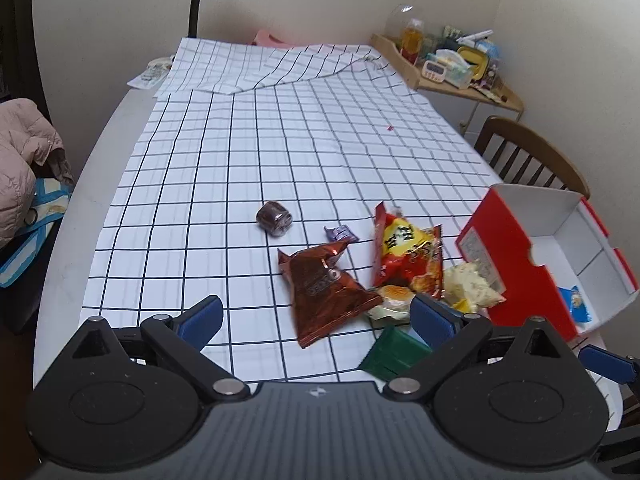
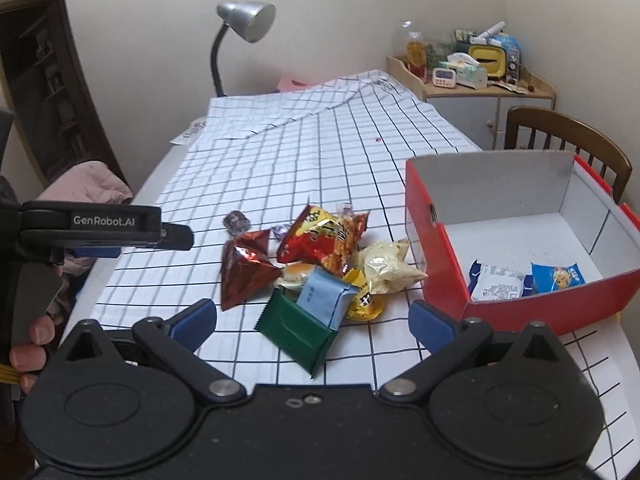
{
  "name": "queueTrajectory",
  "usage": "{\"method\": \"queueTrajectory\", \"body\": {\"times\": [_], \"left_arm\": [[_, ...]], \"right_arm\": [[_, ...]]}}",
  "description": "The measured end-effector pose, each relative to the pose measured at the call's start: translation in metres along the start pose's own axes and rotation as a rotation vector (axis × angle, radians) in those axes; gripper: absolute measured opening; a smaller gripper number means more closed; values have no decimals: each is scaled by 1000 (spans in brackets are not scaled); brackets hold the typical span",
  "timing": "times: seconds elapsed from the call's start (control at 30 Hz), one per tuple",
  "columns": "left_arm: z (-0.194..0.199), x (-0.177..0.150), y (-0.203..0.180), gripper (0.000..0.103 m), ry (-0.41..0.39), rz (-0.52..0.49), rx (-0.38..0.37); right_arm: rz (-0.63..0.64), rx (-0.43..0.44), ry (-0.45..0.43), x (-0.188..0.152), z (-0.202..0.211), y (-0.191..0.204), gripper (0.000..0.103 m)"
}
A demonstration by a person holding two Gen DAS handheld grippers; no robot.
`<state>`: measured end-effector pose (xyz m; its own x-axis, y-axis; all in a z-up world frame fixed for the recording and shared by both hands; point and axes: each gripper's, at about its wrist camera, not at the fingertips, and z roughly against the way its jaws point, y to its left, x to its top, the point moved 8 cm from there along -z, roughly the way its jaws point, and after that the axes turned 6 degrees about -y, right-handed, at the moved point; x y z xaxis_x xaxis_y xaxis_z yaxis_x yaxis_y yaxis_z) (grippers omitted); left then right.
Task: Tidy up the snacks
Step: 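Move both tools back over the snack pile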
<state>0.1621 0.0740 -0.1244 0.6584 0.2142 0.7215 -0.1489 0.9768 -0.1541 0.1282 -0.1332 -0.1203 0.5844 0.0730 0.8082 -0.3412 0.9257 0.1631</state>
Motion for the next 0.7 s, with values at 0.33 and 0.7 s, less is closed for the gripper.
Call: {"method": "queueTrajectory", "body": {"times": [0.33,0.7], "left_arm": [[-47,5,8,100,19,-2,52],[-98,6,14,100,106,59,74]], "right_arm": [[-21,-18,77,-12,-53,2,92],[-61,-31,185,-33,-89,-6,72]]}}
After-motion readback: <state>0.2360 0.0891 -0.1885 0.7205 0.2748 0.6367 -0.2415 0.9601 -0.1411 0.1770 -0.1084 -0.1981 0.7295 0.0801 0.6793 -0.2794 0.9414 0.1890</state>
